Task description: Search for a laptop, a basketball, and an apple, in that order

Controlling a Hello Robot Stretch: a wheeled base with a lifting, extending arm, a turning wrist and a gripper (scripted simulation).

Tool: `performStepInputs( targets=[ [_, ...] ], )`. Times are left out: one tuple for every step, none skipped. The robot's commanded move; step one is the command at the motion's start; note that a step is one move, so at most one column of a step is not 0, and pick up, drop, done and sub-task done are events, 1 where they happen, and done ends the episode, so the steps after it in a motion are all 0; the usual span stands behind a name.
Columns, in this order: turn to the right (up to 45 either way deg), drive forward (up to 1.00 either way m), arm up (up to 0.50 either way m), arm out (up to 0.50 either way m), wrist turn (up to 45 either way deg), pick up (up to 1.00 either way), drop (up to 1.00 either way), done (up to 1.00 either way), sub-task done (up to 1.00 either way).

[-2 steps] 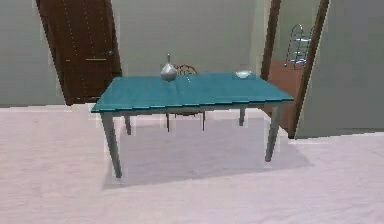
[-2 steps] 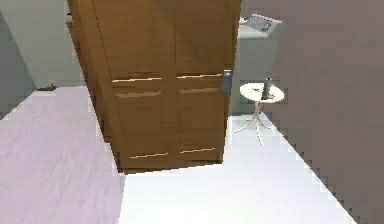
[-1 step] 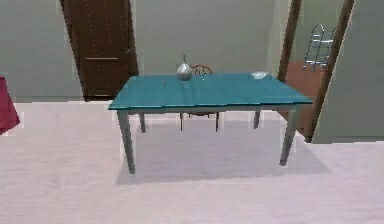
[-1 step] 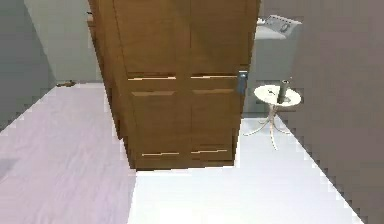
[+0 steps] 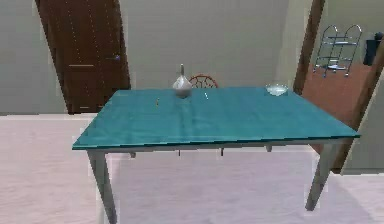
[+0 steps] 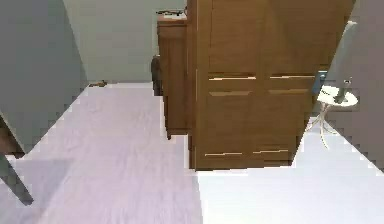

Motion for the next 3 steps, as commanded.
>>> performStepInputs(
  targets=[
    [-45.0, 0.0, 0.0, 0.0, 0.0, 0.0, 0.0, 0.0, 0.0],
    [-12.0, 0.0, 0.0, 0.0, 0.0, 0.0, 0.0, 0.0, 0.0],
    [0.0, 0.95, 0.0, 0.0, 0.0, 0.0, 0.0, 0.0, 0.0]
  ],
)
